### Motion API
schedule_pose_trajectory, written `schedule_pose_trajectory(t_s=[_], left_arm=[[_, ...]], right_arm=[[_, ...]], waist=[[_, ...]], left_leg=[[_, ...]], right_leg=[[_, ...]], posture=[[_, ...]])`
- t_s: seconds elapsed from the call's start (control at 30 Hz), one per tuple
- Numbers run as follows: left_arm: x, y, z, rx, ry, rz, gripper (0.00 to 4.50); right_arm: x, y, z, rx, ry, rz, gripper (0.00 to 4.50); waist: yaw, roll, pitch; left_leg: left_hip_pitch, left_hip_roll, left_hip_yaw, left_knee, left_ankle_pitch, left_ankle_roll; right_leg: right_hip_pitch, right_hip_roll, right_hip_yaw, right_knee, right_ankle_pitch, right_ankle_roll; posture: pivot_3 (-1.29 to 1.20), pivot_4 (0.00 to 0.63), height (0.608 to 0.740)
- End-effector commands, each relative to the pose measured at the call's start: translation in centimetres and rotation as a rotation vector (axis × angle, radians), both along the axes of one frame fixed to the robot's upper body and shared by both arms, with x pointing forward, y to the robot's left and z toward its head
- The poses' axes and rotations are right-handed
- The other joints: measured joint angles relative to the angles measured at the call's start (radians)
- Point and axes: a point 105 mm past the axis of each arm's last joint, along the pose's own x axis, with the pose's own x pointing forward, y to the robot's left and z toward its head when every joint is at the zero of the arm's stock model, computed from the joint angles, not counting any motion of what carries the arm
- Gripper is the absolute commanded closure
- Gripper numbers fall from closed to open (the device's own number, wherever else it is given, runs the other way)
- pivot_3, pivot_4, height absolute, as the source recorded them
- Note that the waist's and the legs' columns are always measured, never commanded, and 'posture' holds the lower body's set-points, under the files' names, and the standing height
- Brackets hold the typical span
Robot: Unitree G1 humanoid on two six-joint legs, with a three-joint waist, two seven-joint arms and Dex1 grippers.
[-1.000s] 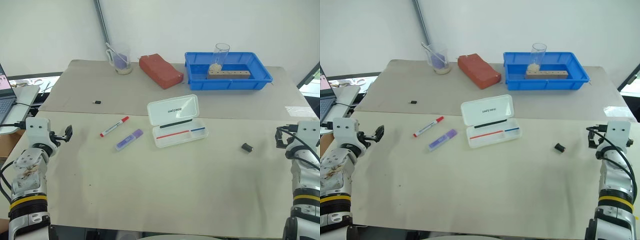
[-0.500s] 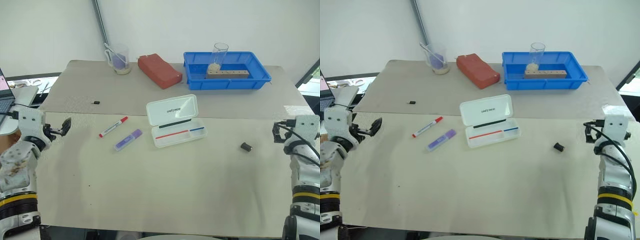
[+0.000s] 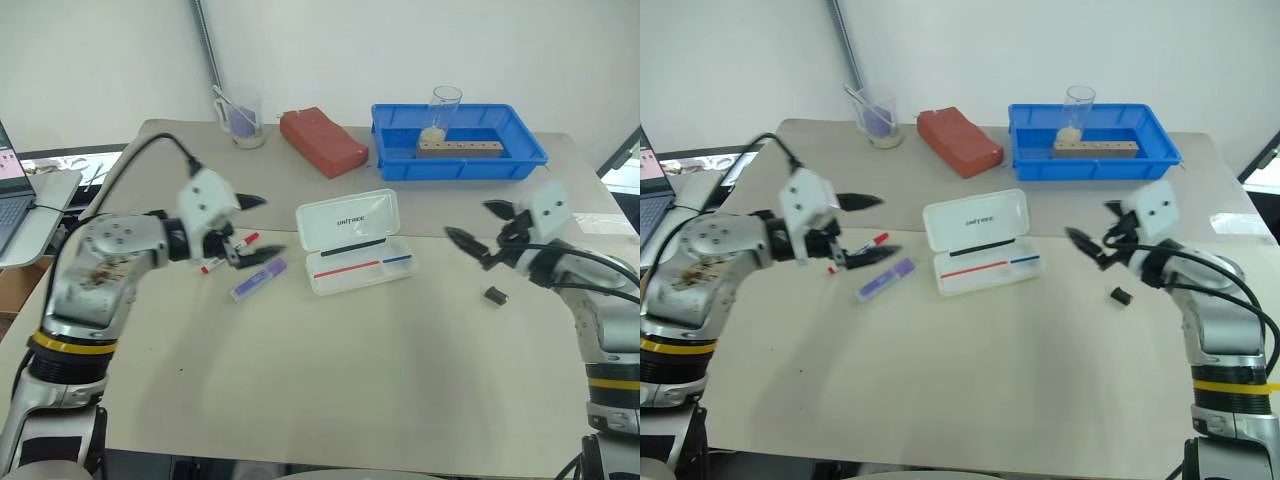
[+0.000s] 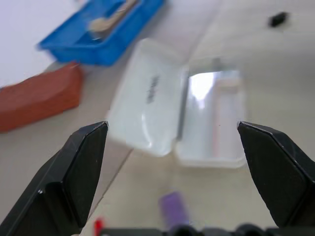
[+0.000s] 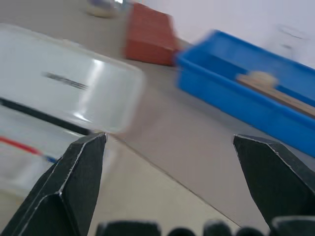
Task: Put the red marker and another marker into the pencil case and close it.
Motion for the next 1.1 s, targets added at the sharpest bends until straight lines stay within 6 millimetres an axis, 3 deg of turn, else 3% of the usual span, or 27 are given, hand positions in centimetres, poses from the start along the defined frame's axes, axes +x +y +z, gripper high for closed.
schedule_pose_trajectory(t_s=[0.03, 0.17, 0.3, 0.53, 0.63, 0.9, 1.1], left_arm=[[0.5, -2.0, -1.0, 0.039, -0.010, -0.071, 0.03], [2.3, -5.2, -4.5, 0.124, 0.018, -0.089, 0.03], [2.1, -8.0, -6.8, 0.169, 0.039, -0.154, 0.03], [1.5, -9.7, -9.5, 0.237, 0.089, -0.196, 0.03], [1.1, -9.8, -10.5, 0.264, 0.111, -0.207, 0.73], [1.7, -8.9, -10.5, 0.265, 0.119, -0.168, 4.48], [0.2, -6.8, -9.6, 0.279, 0.114, -0.251, 4.48]], right_arm=[[-2.3, 2.9, 0.2, -0.031, 0.045, 0.156, 0.00], [-3.8, 4.9, -0.6, -0.038, 0.089, 0.212, 0.00], [-5.5, 5.5, -1.1, -0.035, 0.127, 0.212, 0.00], [-6.1, 4.9, -1.6, -0.038, 0.138, 0.155, 0.00], [-5.7, 4.3, -1.9, -0.035, 0.131, 0.127, 0.00], [-5.8, 4.2, -2.6, -0.036, 0.133, 0.131, 0.00], [-5.5, 4.5, -2.1, -0.053, 0.133, 0.180, 0.00]], waist=[[0.003, -0.001, 0.000], [0.013, -0.001, 0.001], [0.017, -0.001, 0.001], [0.010, -0.004, 0.002], [0.006, -0.004, 0.002], [0.006, -0.004, 0.002], [0.000, -0.004, 0.002]], left_leg=[[0.000, 0.000, 0.000, 0.000, 0.000, 0.000], [-0.003, -0.001, -0.002, 0.003, 0.000, 0.000], [-0.008, -0.001, -0.003, 0.004, 0.000, 0.000], [-0.007, -0.002, -0.005, 0.004, 0.000, 0.001], [-0.008, -0.002, -0.006, 0.004, 0.000, 0.001], [-0.008, -0.002, -0.006, 0.004, 0.000, 0.001], [-0.008, -0.002, -0.007, 0.004, 0.000, 0.001]], right_leg=[[0.000, 0.000, 0.000, 0.000, 0.000, 0.000], [-0.002, 0.000, -0.001, 0.000, 0.000, 0.000], [-0.003, -0.001, 0.000, -0.001, 0.000, 0.001], [-0.004, 0.001, -0.001, 0.000, 0.000, 0.001], [-0.004, 0.001, -0.001, 0.000, 0.000, 0.001], [-0.004, 0.000, -0.001, 0.000, 0.000, 0.001], [-0.004, 0.001, -0.001, 0.000, 0.000, 0.001]], posture=[[0.00, 0.150, 0.740], [0.00, 0.150, 0.740], [0.00, 0.150, 0.740], [0.00, 0.150, 0.740], [0.00, 0.150, 0.740], [0.00, 0.150, 0.740], [0.00, 0.150, 0.740]])
